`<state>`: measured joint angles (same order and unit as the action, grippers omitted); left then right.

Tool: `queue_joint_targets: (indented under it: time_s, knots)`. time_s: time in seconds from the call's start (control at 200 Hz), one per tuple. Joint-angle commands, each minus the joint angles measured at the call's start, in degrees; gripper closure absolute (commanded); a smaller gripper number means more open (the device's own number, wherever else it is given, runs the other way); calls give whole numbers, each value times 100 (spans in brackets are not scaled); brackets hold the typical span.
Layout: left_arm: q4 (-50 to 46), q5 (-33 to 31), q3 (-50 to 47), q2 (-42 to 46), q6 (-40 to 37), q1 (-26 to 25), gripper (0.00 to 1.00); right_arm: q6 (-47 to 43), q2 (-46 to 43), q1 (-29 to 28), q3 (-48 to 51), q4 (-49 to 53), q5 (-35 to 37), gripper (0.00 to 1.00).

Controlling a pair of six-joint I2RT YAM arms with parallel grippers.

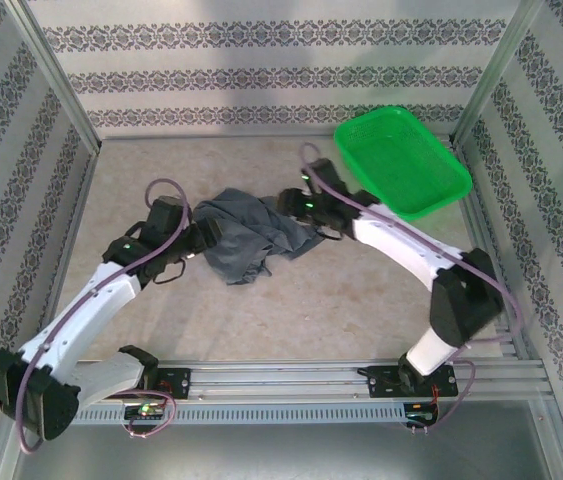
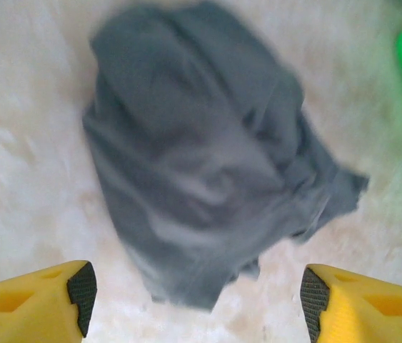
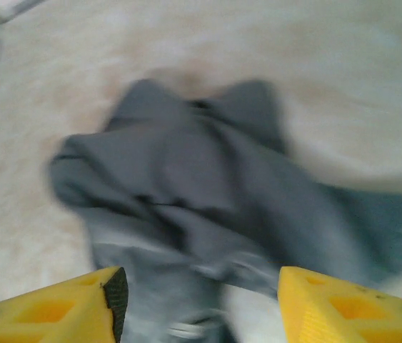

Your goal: Fold and stack the t-shirts

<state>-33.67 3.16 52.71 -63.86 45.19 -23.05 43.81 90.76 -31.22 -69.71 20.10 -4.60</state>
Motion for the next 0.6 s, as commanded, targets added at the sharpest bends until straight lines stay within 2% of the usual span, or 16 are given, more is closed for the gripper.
queue_joint_targets:
  time_s: [0.0,0.11,0.235,0.355,0.48,0.545,0.595]
  knots:
    - [616,871,-460,-504,1134,-280,23,750,-338,384,900,-184,-41,42]
    - [1659,926,-1034,-988,2627,-449,20,991,-136,572,1197,-489,-282,37]
    - [2780,272,-1529,-1111,4017,-671,12,1640,428,656,1287,-1058,-540,35]
    - [3306,-6,-1585,-1481,4478,-711,15,2078,1002,665,1134,-1462,-636,36]
    - [3301,-277,-1428,-1819,4453,-683,34,2289,1548,668,712,-1454,-699,43]
    - [3297,-460,-1430,-1793,4396,-662,57,2380,1762,670,534,-1363,-734,53]
    - [3167,-557,-1410,-1705,4318,-605,77,2425,1862,679,441,-1307,-731,66]
